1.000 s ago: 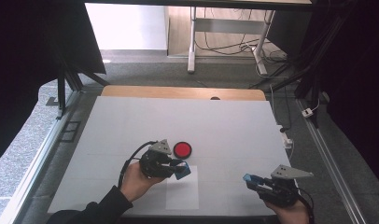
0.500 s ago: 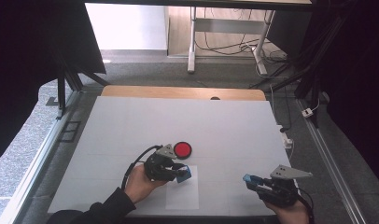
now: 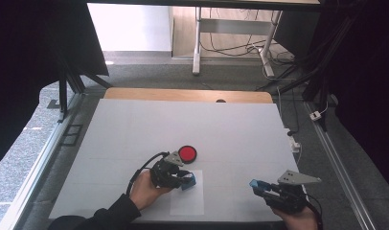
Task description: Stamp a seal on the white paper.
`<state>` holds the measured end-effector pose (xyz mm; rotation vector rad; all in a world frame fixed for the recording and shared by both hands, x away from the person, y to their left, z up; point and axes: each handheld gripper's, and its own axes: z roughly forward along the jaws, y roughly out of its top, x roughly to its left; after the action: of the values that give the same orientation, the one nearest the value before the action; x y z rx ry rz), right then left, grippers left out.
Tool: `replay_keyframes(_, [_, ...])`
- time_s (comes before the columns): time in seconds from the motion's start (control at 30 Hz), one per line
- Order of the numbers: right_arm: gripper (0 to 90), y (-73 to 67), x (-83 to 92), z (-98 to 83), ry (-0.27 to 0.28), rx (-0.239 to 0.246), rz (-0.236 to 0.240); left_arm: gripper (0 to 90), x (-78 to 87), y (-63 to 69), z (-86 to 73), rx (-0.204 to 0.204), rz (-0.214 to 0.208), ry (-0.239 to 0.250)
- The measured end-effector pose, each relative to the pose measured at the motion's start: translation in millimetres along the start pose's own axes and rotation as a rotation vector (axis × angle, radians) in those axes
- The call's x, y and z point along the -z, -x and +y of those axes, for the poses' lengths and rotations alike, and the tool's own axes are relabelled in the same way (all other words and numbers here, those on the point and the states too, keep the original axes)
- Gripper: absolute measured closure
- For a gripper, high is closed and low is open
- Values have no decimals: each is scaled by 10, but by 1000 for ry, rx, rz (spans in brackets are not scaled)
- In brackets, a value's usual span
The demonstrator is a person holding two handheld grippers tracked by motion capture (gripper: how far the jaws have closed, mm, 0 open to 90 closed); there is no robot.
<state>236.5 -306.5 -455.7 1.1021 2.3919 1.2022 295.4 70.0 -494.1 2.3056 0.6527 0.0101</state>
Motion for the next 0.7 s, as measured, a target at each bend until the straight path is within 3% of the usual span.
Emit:
replay_keyframes(0.47, [683,-1,18,-15,-3,-6,1,708,-53,36,2,-24,28,-38])
replay_keyframes(0.7, [684,-1,16,-14,-8,-6,4,710,-61,28,20,-11,22,-55])
